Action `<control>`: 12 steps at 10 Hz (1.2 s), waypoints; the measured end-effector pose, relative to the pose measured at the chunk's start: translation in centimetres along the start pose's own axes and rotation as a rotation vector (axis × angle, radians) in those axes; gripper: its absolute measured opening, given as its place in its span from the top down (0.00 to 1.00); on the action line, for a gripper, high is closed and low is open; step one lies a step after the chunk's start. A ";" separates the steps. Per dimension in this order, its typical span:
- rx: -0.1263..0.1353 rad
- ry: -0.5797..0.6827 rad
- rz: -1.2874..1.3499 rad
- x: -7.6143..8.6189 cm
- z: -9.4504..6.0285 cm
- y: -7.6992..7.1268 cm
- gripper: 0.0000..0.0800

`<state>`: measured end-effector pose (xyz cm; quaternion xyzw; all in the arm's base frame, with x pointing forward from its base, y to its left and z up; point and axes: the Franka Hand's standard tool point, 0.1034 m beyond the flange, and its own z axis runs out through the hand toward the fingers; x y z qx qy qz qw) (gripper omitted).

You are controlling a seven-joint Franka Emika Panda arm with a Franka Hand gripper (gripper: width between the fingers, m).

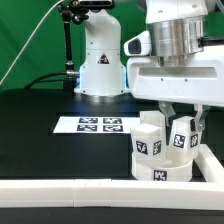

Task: Assemble stool

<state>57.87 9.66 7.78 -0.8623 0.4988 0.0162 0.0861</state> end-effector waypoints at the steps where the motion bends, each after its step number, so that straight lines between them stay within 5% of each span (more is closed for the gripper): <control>1: 0.003 0.004 0.076 -0.2 0.1 -0.1 0.58; 7: 0.016 -0.007 0.478 -0.4 0.0 -0.3 0.58; 12: 0.136 -0.025 1.047 0.1 0.0 -0.6 0.58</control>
Offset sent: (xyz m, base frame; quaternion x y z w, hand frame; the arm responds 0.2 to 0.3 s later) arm 0.0000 0.0000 0.0000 0.0000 0.0000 0.1938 0.9810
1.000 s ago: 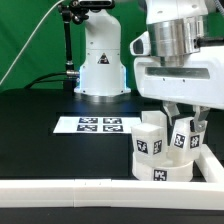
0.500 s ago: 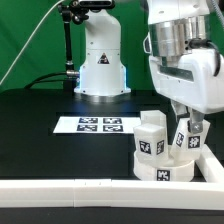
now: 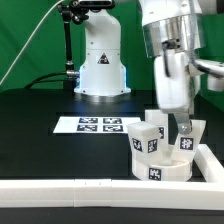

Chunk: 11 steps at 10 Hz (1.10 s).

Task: Assemble stool

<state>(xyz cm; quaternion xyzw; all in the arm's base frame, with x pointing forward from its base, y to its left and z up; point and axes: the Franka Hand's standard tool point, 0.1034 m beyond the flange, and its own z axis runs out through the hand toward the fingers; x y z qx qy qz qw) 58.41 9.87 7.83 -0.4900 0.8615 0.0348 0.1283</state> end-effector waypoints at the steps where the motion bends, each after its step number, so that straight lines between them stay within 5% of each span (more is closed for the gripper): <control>1: 0.016 -0.009 0.088 -0.3 0.1 0.2 0.58; 6: 0.017 -0.031 0.187 -0.9 0.2 0.7 0.58; 8: 0.017 -0.031 0.179 -0.9 0.2 0.7 0.23; 11: 0.017 -0.031 0.173 -0.9 0.2 0.7 0.19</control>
Offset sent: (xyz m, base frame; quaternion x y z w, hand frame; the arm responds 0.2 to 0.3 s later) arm 0.0020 0.0013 0.0039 -0.0158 0.0040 0.1142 0.9933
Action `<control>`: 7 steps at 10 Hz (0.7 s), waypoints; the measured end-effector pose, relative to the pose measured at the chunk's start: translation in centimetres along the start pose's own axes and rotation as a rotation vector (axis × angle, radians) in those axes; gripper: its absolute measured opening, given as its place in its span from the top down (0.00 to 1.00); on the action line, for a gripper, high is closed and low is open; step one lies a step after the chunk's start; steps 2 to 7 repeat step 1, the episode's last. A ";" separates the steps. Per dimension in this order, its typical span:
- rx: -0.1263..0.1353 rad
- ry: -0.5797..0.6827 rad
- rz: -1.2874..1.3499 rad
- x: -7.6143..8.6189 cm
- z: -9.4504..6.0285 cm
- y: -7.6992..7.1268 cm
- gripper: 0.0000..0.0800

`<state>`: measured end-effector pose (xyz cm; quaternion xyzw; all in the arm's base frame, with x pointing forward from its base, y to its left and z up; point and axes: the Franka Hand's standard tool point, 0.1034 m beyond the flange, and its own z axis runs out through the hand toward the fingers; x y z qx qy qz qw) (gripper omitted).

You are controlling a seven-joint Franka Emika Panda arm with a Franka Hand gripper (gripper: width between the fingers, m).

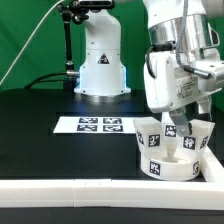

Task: Assemble stool

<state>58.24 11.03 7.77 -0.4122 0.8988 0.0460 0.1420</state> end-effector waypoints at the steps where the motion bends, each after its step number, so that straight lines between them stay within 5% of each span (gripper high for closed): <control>1: 0.000 0.000 -0.002 0.0 0.0 0.0 0.19; 7: 0.000 0.000 -0.002 0.0 0.0 0.0 0.19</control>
Offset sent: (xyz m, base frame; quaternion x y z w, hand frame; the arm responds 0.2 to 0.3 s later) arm 0.0000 0.0000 0.0000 0.0000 0.0000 0.0000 1.0000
